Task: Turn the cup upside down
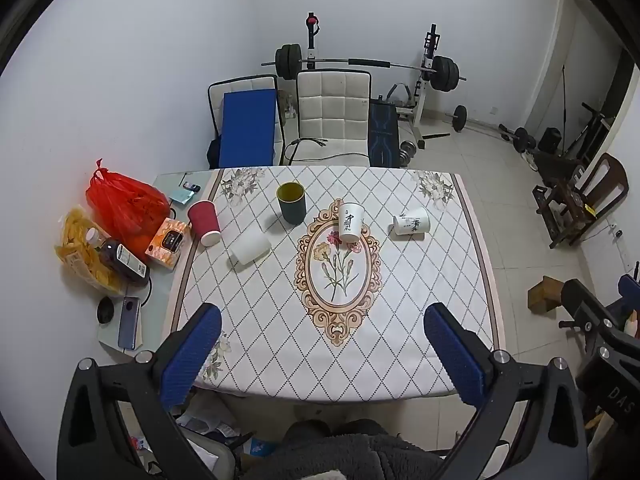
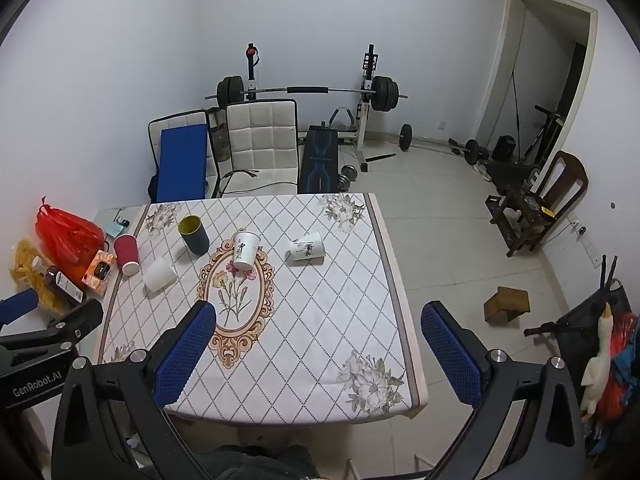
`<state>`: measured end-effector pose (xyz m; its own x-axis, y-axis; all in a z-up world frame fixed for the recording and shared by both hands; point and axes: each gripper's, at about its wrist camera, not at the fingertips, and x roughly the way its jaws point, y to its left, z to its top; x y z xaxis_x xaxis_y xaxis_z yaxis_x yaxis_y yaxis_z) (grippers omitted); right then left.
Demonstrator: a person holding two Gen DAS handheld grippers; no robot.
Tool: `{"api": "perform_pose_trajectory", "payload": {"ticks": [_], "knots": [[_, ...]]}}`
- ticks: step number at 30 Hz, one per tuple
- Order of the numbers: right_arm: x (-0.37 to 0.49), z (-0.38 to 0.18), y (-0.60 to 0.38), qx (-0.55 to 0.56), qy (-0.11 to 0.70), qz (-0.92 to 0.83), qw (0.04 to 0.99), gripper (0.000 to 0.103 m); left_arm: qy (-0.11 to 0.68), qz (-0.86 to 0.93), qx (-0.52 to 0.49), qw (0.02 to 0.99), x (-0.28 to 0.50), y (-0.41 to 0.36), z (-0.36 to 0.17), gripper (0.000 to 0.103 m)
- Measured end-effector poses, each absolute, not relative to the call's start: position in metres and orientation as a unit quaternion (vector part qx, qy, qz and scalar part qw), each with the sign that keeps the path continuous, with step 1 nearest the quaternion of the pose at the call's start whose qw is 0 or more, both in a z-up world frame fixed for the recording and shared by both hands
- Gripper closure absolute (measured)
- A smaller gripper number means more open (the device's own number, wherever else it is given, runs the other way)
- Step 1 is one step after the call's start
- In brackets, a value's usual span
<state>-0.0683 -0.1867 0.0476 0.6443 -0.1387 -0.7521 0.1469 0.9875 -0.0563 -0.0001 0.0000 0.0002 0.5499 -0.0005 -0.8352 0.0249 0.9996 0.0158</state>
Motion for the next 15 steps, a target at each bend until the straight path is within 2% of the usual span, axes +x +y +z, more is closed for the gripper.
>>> {"api": "perform_pose_trajectory", "payload": {"ticks": [15], "knots": [[-0.0652,0.0544,-0.1773,0.006,0.414,-0.079,0.907,0.0,0.471,-0.006,0.013,0.882,-0.0013,-0.0004,0.0068,0.0]]}}
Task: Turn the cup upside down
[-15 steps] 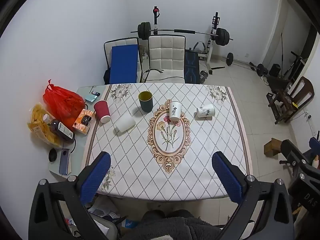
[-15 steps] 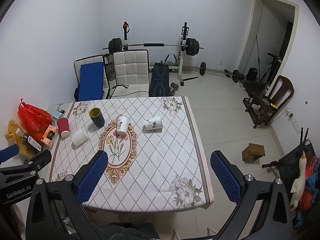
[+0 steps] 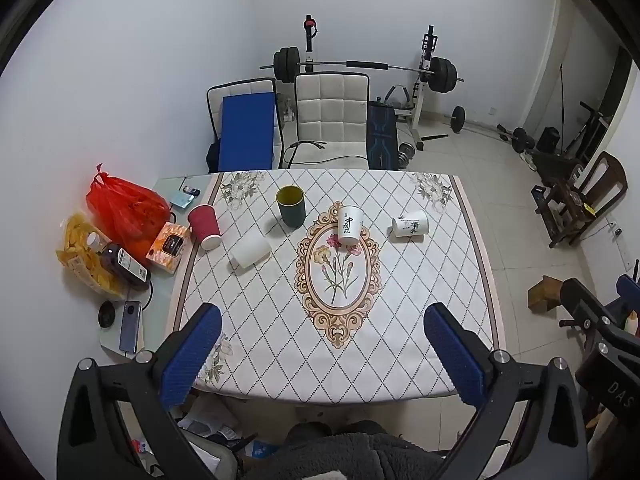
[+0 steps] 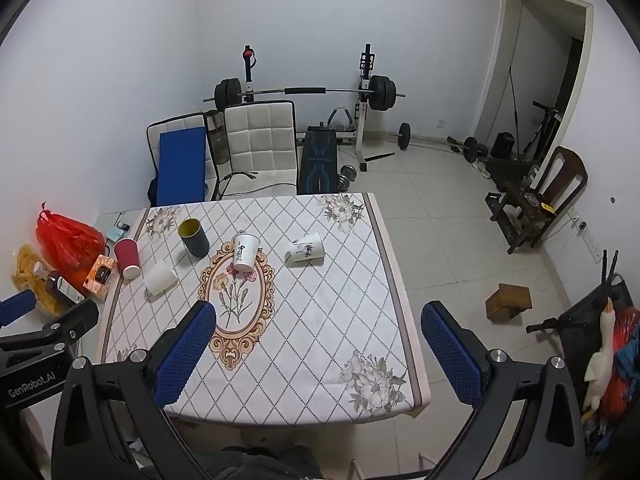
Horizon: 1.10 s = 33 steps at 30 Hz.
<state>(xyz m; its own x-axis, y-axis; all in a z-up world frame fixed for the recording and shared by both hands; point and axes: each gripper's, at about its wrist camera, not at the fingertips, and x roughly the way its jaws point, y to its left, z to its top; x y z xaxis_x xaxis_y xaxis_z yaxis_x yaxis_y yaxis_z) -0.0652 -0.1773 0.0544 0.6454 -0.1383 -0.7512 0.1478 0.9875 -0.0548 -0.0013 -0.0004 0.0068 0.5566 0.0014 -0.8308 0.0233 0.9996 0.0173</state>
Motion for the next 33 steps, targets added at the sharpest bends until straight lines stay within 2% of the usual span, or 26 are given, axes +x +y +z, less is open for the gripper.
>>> {"api": "perform_pose_trajectory", "payload": {"ticks": [33], "knots": [[-0.066,0.06,-0.185,0.02,0.405,-0.077,0.911,0.0,0.468,-0.011,0.012,0.884,0.005,-0.001,0.011,0.0]]}}
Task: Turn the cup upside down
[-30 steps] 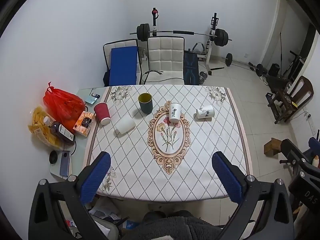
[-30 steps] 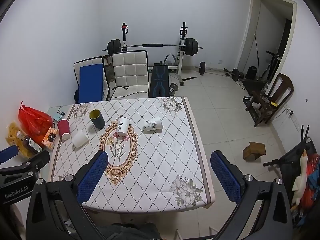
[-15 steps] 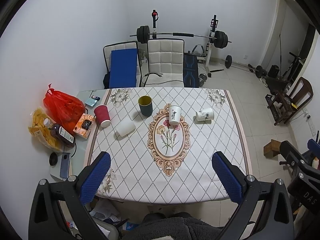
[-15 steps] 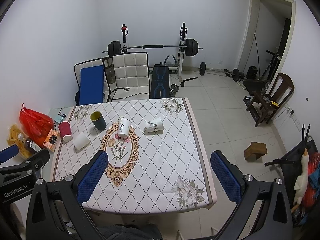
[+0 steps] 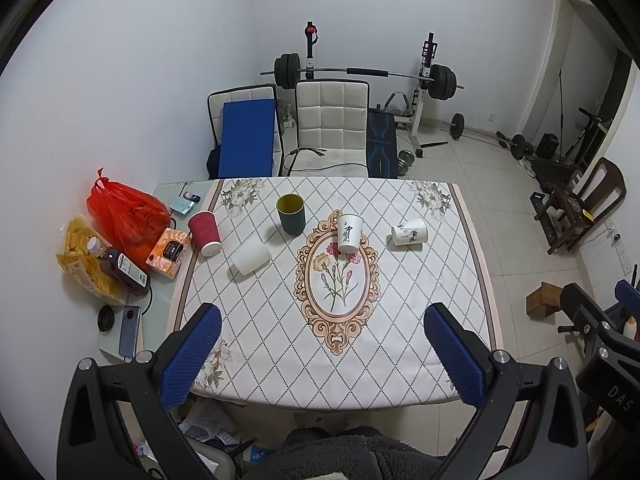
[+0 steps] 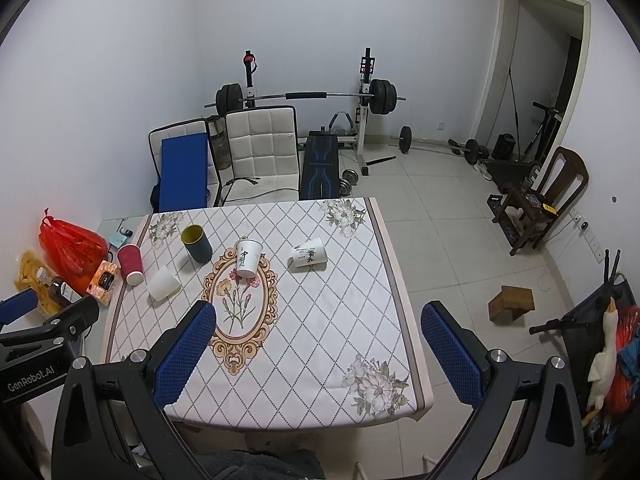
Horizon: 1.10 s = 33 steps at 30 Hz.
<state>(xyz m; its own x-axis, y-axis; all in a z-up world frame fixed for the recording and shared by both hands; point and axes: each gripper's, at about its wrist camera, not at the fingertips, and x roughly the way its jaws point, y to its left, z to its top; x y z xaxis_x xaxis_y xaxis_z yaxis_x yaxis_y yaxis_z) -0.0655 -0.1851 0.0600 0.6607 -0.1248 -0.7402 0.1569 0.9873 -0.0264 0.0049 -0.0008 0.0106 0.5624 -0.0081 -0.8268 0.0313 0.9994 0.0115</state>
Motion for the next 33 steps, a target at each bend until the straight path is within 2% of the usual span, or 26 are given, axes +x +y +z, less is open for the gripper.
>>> {"api": "perform_pose_trajectory", "payload": {"ticks": [33], "knots": [[-0.065,0.061,-0.186,0.023,0.396,-0.071,0.915,0.0,0.458,-0.011,0.004,0.889,0.017,-0.012,0.026,0.0]]}}
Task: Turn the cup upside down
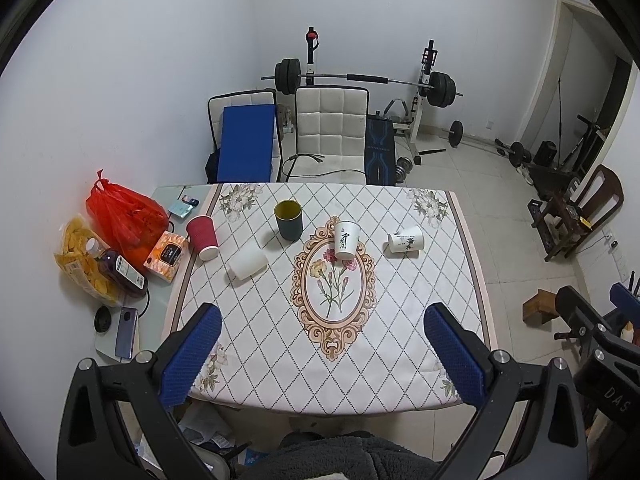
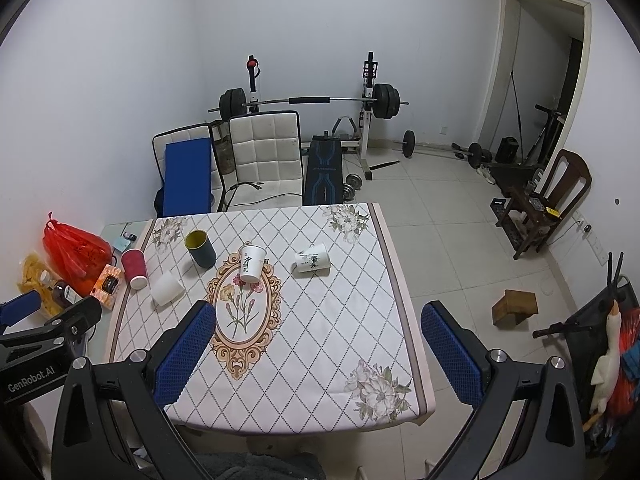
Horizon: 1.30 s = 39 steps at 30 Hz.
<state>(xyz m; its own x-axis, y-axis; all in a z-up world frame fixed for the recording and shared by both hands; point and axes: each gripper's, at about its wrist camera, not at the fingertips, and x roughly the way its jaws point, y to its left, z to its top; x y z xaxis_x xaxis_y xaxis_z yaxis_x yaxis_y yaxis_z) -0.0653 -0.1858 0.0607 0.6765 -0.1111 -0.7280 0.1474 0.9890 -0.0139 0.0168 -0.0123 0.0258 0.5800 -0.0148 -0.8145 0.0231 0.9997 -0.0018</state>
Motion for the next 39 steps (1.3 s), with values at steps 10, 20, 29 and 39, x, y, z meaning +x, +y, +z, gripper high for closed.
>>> {"api": "perform_pose_trajectory", "payload": {"ticks": [10,20,29,39], "knots": [[-0.062,0.055,-0.189,0.032,0.401,-0.07,0.913,0.0,0.457,0.001,0.0,0.889,0.019,-0.012,0.015,0.0],[-0.017,-0.021,-0.233,0.047,0.443,-0.09,0.891,0.0,0.491,0.042,0.024,0.87,0.063,-0.025,-0.062,0.0],[0.052,-0.127,-0.248,0.04,0.513,-0.084,0.853,0.0,0.553,0.039,0.038,0.832,0.128,-0.039,-0.138,0.0],[0.142,-0.232,-0.251,0.051,0.595,-0.111,0.794,0.0,0.611,0.018,0.069,0.789,0.241,-0.051,-0.216,0.0]]}}
